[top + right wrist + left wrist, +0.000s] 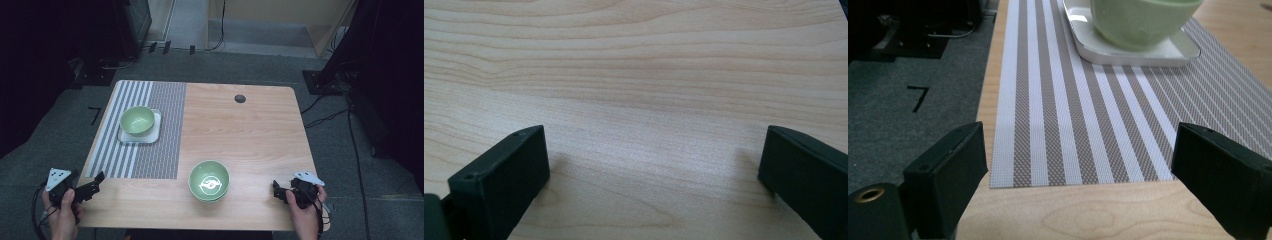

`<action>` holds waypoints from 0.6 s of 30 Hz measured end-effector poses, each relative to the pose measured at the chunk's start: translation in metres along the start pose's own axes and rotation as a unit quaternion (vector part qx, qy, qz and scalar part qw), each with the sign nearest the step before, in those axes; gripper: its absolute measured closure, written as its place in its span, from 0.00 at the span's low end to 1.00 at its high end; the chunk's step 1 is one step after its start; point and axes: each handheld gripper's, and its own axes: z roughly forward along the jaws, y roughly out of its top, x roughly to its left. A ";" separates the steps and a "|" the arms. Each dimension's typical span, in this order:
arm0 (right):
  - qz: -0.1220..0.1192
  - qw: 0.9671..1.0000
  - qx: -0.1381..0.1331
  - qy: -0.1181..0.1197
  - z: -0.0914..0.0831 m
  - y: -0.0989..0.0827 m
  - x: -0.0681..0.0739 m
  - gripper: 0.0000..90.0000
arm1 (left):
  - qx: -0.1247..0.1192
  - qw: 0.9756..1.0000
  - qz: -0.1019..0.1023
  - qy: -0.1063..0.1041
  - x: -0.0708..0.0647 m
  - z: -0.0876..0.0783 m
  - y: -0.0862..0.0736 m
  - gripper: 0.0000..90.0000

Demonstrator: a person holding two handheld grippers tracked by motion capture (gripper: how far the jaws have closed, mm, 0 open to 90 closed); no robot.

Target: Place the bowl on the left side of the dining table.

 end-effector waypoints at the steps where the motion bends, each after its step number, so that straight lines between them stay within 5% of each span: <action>1: 0.000 1.000 0.000 0.000 0.000 0.000 0.000 0.00 | 0.005 1.000 0.008 0.001 -0.001 0.001 -0.001 0.08; 7: 0.000 1.000 0.000 0.000 0.000 0.000 0.000 0.00 | 0.017 0.999 0.039 0.024 -0.007 0.007 -0.008 0.08; 18: 0.000 1.000 0.000 0.000 0.000 0.000 0.000 0.00 | 0.043 0.997 0.055 0.030 -0.009 0.017 -0.015 0.08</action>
